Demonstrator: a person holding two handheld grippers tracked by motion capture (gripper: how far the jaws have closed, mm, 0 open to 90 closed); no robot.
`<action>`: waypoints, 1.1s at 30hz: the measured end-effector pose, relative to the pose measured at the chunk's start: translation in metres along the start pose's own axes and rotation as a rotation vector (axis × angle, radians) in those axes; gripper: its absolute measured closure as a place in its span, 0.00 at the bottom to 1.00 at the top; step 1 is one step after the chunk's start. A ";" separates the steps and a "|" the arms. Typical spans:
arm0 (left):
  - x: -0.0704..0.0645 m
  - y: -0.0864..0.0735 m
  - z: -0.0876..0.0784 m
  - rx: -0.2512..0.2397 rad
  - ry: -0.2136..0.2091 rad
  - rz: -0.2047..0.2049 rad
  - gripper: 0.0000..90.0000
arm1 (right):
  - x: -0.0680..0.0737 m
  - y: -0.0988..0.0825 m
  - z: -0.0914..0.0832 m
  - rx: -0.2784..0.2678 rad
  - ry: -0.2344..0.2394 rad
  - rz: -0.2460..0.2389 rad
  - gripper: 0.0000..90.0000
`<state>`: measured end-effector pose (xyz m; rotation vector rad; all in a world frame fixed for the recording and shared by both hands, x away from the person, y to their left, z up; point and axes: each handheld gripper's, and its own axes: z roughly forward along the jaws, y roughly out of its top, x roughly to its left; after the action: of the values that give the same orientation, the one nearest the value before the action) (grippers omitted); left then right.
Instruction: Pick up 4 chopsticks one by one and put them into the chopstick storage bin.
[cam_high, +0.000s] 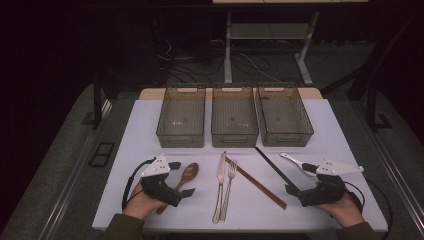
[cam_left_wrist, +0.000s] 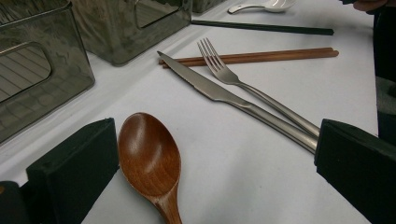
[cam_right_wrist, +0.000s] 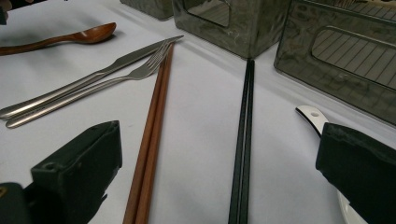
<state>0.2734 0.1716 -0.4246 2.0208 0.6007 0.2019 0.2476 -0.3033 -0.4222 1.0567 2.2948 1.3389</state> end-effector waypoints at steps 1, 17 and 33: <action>0.000 0.000 0.000 0.001 0.000 0.000 0.00 | 0.000 0.000 0.000 0.000 0.000 0.000 0.01; 0.000 0.000 0.001 0.002 -0.008 -0.003 0.00 | -0.004 0.003 -0.007 0.050 -0.029 0.023 0.04; -0.002 -0.001 0.000 0.003 -0.016 0.001 0.00 | -0.015 0.004 -0.015 0.074 -0.065 0.046 0.17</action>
<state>0.2712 0.1705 -0.4255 2.0242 0.5907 0.1856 0.2512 -0.3221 -0.4121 1.1649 2.3015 1.2263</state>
